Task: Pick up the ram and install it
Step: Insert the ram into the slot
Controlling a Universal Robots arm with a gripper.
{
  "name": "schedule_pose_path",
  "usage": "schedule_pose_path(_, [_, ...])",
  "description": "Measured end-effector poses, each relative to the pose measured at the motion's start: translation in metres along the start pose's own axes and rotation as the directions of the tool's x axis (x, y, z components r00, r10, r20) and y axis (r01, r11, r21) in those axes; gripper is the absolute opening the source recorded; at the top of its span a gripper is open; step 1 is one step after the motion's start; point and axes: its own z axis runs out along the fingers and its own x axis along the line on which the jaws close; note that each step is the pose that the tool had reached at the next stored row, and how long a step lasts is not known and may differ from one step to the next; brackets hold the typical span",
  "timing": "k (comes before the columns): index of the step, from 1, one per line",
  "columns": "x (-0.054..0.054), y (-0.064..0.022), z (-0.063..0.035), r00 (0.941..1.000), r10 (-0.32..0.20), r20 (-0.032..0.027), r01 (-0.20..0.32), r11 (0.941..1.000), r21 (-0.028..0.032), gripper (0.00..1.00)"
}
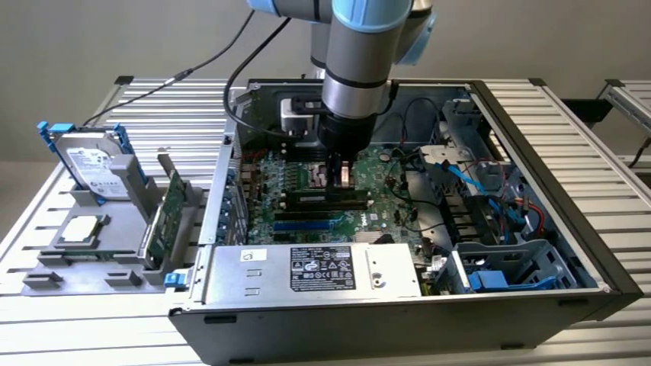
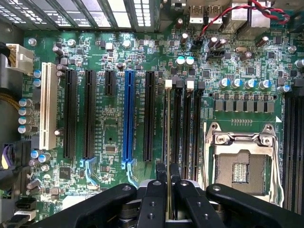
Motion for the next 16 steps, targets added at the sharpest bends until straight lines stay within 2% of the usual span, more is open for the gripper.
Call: schedule_pose_path(16, [-0.0001, -0.0004, 0.0064, 1.0000, 0.001, -0.0050, -0.001, 1.0000, -0.0002, 0.14])
